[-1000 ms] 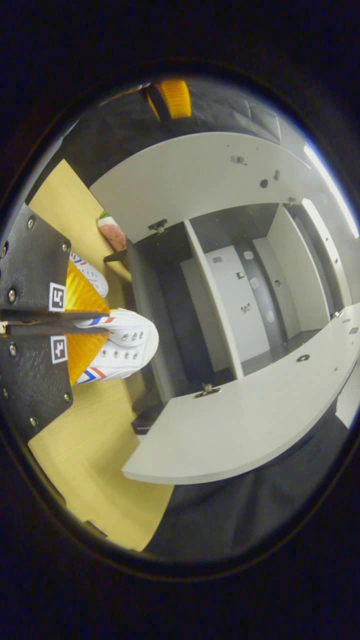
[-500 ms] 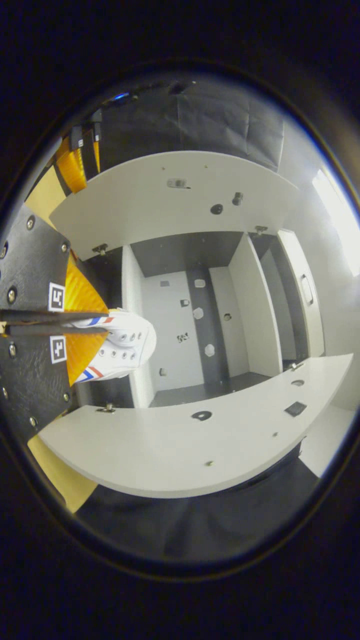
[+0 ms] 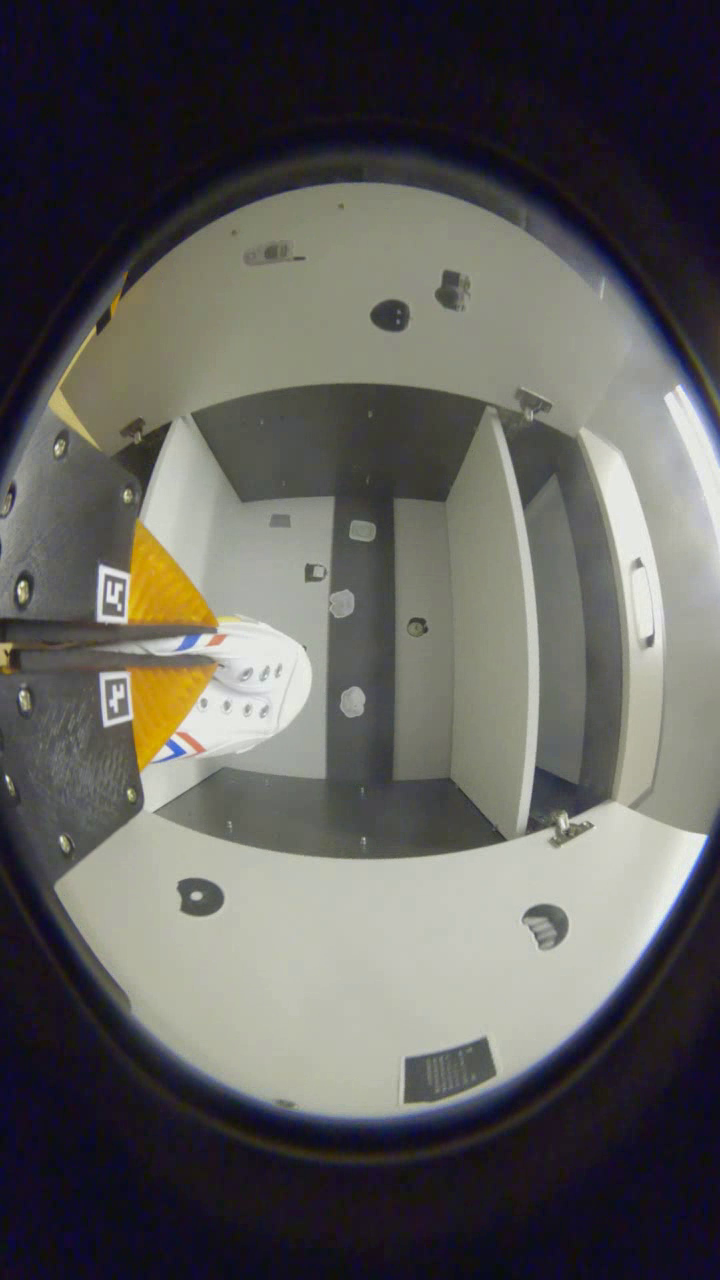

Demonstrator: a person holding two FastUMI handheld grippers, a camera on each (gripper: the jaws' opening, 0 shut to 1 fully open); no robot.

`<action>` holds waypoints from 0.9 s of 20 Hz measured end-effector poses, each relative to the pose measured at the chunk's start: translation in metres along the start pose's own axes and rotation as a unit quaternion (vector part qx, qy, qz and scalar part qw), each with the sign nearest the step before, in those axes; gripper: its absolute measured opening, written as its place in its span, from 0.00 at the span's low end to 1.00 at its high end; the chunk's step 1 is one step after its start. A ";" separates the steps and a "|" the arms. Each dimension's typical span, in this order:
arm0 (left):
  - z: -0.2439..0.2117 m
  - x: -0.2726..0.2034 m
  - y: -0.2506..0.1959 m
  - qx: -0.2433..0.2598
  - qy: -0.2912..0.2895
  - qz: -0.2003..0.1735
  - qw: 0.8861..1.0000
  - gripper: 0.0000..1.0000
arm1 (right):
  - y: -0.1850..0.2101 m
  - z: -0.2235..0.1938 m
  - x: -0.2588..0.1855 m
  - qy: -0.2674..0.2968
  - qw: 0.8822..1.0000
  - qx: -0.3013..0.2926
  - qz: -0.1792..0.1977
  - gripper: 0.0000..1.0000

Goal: Grab one shoe with the right hand and put it into the shoe cabinet, grab the other shoe with the left hand and put it into the shoe cabinet; then close the right door with the right hand and the left door with the left hand.

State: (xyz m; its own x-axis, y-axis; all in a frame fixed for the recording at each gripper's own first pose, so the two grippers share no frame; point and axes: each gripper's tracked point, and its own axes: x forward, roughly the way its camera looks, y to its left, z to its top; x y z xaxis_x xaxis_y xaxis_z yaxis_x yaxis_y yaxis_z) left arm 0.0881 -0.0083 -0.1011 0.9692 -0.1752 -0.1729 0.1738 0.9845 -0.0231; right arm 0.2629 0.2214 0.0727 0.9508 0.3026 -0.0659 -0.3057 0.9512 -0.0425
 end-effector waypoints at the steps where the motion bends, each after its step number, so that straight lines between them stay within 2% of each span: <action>1: -0.005 0.004 -0.001 -0.002 0.004 -0.006 1.000 0.90 | -0.002 -0.002 0.018 0.006 1.000 -0.011 -0.003 0.04; 4: -0.016 0.015 0.006 -0.011 0.019 -0.003 1.000 0.90 | -0.011 -0.020 0.071 0.031 0.999 -0.018 -0.011 0.04; 8: -0.030 0.025 0.018 -0.021 0.022 0.003 1.000 0.90 | -0.024 -0.076 0.125 0.084 0.996 -0.030 -0.022 0.04; 11: -0.046 0.029 0.020 -0.029 0.038 -0.003 0.999 0.90 | -0.030 -0.095 0.156 0.091 0.995 -0.034 -0.027 0.04; 16: -0.045 0.031 0.022 -0.023 0.032 -0.001 0.999 0.89 | -0.034 -0.110 0.164 0.101 0.995 -0.021 -0.016 0.03; 18: -0.042 0.030 0.021 -0.018 0.028 0.005 0.999 0.89 | -0.039 -0.098 0.165 0.076 0.997 -0.019 -0.027 0.09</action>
State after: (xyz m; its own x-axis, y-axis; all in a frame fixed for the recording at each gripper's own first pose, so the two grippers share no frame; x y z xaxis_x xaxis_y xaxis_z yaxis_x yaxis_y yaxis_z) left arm 0.1134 0.0079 -0.1477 0.9593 -0.1661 -0.2284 0.1572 0.9859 -0.0570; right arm 0.4270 0.2284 -0.0340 0.9484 0.2347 -0.2133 -0.2578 0.9622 -0.0876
